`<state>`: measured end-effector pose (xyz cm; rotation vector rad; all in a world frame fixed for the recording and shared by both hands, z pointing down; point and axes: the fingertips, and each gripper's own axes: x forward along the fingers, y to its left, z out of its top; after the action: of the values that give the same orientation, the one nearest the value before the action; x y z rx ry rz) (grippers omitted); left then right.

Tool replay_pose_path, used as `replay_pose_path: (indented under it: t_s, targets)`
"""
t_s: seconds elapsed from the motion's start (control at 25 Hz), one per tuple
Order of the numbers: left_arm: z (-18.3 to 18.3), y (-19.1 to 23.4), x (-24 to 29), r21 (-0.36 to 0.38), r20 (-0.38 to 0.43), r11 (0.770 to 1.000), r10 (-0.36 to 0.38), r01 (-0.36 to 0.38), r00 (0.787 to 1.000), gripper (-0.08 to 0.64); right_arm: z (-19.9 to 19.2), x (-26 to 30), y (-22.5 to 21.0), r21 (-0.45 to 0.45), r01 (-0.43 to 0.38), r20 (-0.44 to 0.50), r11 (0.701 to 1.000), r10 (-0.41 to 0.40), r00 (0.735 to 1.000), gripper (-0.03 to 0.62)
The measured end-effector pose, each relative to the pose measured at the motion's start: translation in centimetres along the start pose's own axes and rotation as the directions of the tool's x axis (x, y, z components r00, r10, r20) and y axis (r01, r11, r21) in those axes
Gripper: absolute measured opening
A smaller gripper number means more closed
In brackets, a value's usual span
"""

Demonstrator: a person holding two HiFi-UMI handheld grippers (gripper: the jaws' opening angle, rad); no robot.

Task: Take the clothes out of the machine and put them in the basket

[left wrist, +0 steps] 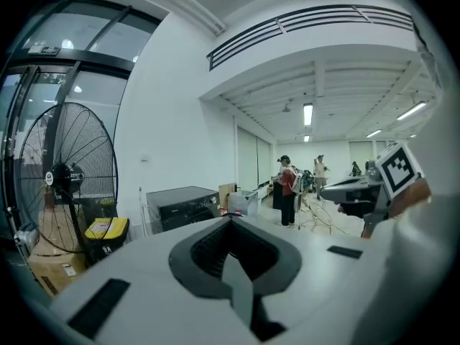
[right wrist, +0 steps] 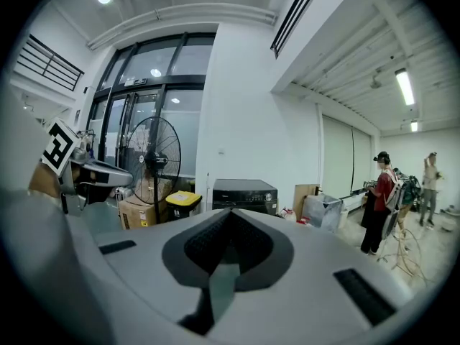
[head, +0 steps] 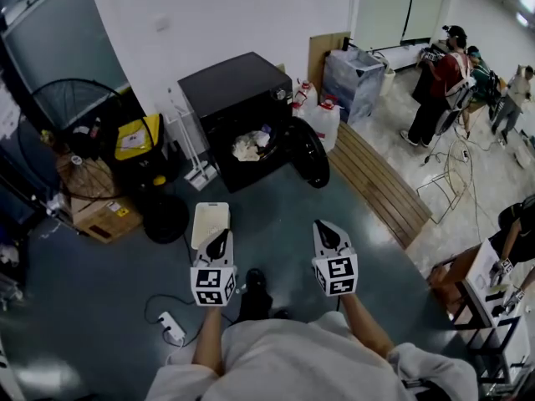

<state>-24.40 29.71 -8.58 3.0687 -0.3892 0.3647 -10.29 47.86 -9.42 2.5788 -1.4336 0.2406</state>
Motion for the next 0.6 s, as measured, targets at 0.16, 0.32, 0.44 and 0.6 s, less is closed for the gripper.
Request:
replay_pose_path:
  t_s: [0.16, 0.32, 0.44, 0.6]
  targets:
    - [-0.2, 1.3, 1.7, -0.011, -0.001, 1.000, 0.007, -0.007, 1.000, 0.018, 0.0, 2.4, 0.2, -0.005, -0.013, -0.007, 1.000, 0.013, 1.000, 0.023]
    - [-0.3, 3.4, 4.0, -0.023, -0.002, 1.000, 0.010, -0.010, 1.000, 0.018, 0.4, 5.4, 0.4, -0.015, -0.020, -0.010, 1.000, 0.020, 1.000, 0.023]
    - [-0.5, 5.2, 6.4, -0.031, -0.004, 0.999, 0.008, -0.008, 1.000, 0.018, 0.5, 8.2, 0.1, -0.019, -0.018, -0.018, 1.000, 0.017, 1.000, 0.023]
    - [0.0, 7.7, 10.2, -0.041, 0.001, 0.999, -0.001, 0.001, 1.000, 0.018, 1.0, 12.5, -0.6, -0.029, -0.015, -0.029, 0.999, 0.014, 0.999, 0.023]
